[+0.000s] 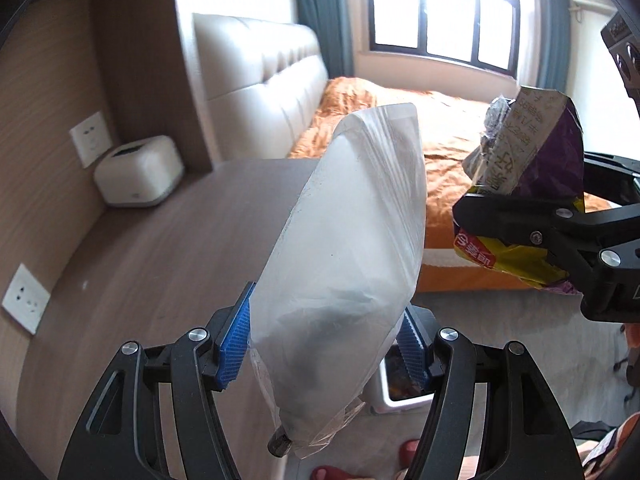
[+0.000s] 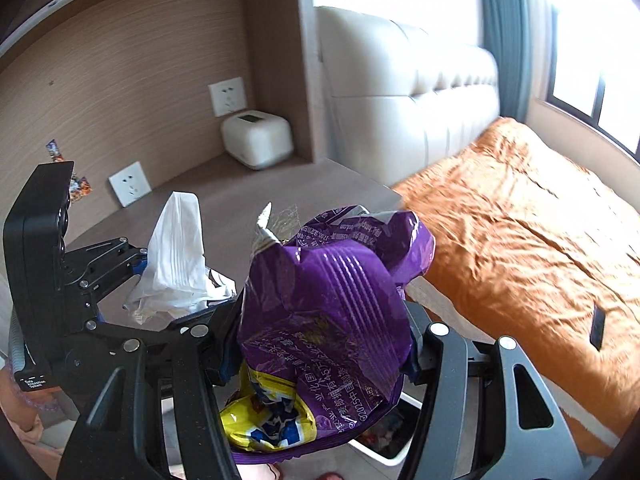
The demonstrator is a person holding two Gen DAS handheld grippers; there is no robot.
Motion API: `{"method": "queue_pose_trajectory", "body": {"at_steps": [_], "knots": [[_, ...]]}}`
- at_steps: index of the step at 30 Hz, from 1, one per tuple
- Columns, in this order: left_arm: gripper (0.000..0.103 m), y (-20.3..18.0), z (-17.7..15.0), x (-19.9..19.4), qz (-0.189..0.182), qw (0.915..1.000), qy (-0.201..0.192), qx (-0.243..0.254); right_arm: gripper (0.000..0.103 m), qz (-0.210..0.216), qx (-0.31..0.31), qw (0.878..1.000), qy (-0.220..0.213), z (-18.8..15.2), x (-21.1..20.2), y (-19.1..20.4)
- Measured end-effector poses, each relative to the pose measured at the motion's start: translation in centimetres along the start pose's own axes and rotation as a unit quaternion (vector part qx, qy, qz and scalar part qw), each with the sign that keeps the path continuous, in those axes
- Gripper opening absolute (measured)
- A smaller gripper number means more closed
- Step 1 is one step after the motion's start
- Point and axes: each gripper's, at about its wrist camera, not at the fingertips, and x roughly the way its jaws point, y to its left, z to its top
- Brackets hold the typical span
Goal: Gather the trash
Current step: 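Carry both items over the wastebasket and open both tools to drop them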
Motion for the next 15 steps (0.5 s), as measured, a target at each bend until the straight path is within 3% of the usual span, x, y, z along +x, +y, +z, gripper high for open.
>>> {"method": "queue_pose_trajectory", "body": {"at_steps": [9,15], "knots": [[0.063,-6.4,0.3,3.7,-0.044,0.9978,0.027,0.040,0.061,-0.023,0.034,0.999,0.016,-2.5,-0.9,-5.2],[0.063,-9.0,-0.6,7.7,-0.067,0.9946,0.061,0.049,0.061,-0.033,0.058,0.997,0.044,-4.8,0.7,-8.2]]}}
